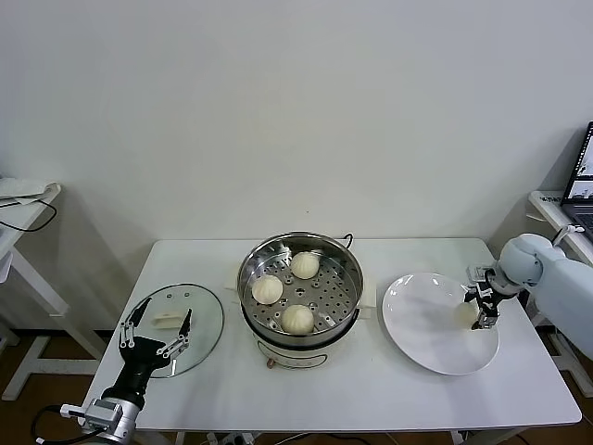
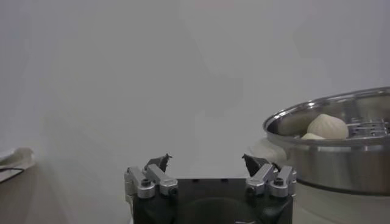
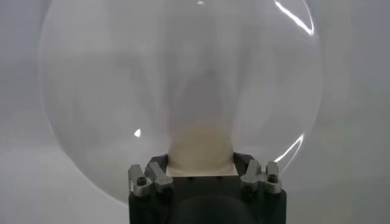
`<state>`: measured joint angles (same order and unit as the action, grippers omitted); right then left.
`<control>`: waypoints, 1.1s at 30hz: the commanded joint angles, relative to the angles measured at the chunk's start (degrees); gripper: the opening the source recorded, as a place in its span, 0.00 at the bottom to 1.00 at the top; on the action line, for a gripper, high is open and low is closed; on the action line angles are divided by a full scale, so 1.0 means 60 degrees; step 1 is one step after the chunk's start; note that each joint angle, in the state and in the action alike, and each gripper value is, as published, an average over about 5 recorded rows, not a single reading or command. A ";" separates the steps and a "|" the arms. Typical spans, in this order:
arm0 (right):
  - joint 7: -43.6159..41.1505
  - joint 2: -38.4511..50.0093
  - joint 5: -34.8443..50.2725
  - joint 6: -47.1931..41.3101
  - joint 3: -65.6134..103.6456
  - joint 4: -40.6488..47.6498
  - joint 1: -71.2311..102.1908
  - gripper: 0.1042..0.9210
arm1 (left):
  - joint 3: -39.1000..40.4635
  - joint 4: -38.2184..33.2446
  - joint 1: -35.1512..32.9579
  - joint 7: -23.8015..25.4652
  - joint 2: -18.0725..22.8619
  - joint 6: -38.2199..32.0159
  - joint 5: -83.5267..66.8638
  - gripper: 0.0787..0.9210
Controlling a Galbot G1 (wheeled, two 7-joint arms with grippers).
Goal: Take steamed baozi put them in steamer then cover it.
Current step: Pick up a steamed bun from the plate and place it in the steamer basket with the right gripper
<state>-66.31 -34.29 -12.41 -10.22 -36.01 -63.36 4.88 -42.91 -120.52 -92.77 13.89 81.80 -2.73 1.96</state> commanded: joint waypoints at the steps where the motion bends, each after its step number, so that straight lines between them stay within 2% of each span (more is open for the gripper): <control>1: -0.0109 0.1092 0.2095 -0.0862 -0.2435 -0.1666 -0.2514 0.73 | 0.0007 -0.0075 -0.0007 -0.0011 0.0000 0.0008 0.0011 0.88; 9: -0.0293 0.1590 0.4601 -0.2141 -0.6160 -0.3650 -0.6702 0.73 | 0.0001 -0.0111 0.0016 -0.0002 -0.0019 0.0000 -0.0001 0.88; 19: -0.0058 0.0163 0.7095 -0.3265 -0.9020 -0.4935 -1.0138 0.73 | -0.0191 -0.0020 0.0085 0.0078 -0.0081 -0.0028 -0.0141 0.88; 25: 0.0246 -0.1011 0.8073 -0.3638 -0.9457 -0.5227 -1.0670 0.73 | -0.0280 -0.0003 0.0157 0.0120 -0.0133 -0.0026 -0.0246 0.88; 33: 0.0550 -0.2936 0.8555 -0.3847 -0.8937 -0.4698 -1.0062 0.73 | -0.0344 0.0155 0.0283 0.0156 -0.0160 -0.0020 -0.0309 0.88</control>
<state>-64.35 -40.61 31.27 -30.60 -85.59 -90.70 -50.82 -44.69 -119.98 -91.27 14.71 80.92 -2.91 0.30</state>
